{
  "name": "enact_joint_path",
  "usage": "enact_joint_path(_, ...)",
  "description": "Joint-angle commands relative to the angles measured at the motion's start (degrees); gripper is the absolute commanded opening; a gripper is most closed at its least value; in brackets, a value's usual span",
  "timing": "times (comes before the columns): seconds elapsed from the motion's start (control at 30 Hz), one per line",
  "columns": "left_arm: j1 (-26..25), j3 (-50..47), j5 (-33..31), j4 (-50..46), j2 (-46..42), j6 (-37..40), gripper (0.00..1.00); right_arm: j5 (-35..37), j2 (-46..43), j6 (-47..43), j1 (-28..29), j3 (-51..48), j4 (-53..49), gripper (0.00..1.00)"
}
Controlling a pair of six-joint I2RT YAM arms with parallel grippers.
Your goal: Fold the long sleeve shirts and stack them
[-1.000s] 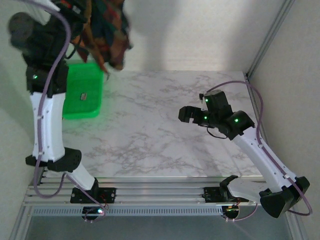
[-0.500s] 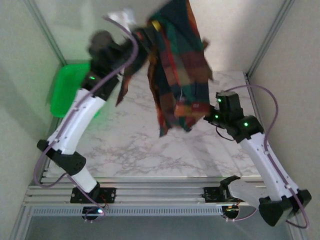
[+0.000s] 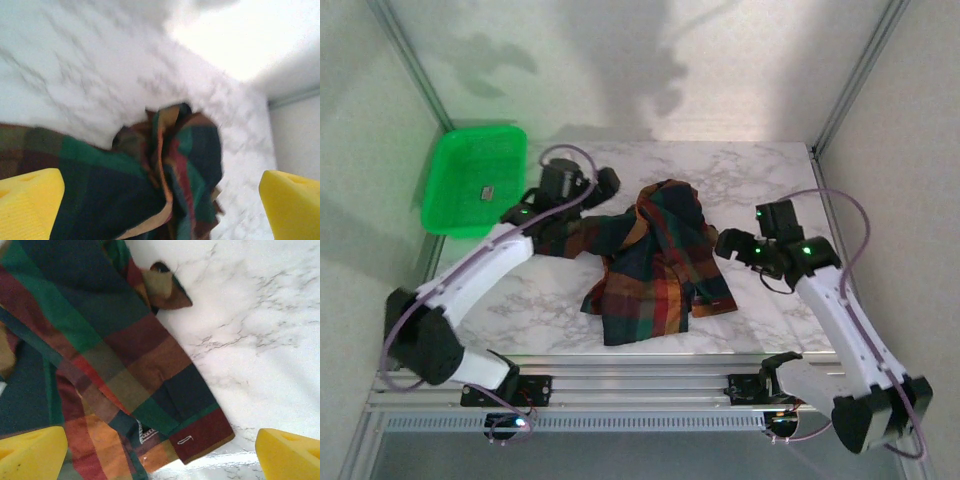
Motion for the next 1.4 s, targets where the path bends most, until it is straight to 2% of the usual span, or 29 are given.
enact_joint_path(0.0,0.91,0.56,-1.78,-9.63,-3.97,-1.28,1.0,-0.89,6.64,-4.23,3.73,2.54,-1.31,0.97)
enact_joint_path(0.13,2.49,-10.84,4.76,-9.93,-3.35,-4.39,1.0,2.19,14.87,-3.38,4.88,2.09,-1.31,0.92)
enact_joint_path(0.2,2.44,-15.76,5.46,-7.32,-2.86,-6.02,0.99,3.37,16.95,-3.49,5.7,1.49,-1.83,0.91)
enact_joint_path(0.43,2.44,-22.34,1.28,1.19,0.94,-8.6,1.0,6.99,18.05,0.03,7.34,-6.09,-1.36,0.9)
enact_joint_path(0.53,2.44,-22.75,-2.32,3.28,3.26,-11.35,1.0,7.09,18.88,3.02,7.9,-8.56,0.89,0.86)
enact_joint_path(0.73,3.05,-21.22,-5.61,8.04,10.28,-16.27,1.0,8.0,24.01,8.04,9.23,-10.98,4.93,0.76)
enact_joint_path(0.87,3.75,-18.67,-6.45,6.9,17.08,-18.3,1.0,10.51,25.99,11.05,9.26,-11.47,6.33,0.63)
enact_joint_path(1.03,5.94,-16.25,-7.6,6.88,24.01,-20.32,0.99,11.54,27.54,12.61,7.41,-11.5,7.75,0.27)
enact_joint_path(1.1,6.82,-14.9,-6.2,8.32,26.54,-19.86,0.86,11.06,26.71,12.55,5.36,-11.09,7.91,0.1)
enact_joint_path(1.17,7.56,-12.55,-6.36,7.9,28.8,-19.08,0.66,10.75,24.12,12.33,3.06,-10.57,7.17,0.0)
enact_joint_path(1.37,9.76,-3.56,-6.27,5.06,35.11,-12.75,0.14,9.45,9.1,8.53,-3.81,-1.91,0.17,0.0)
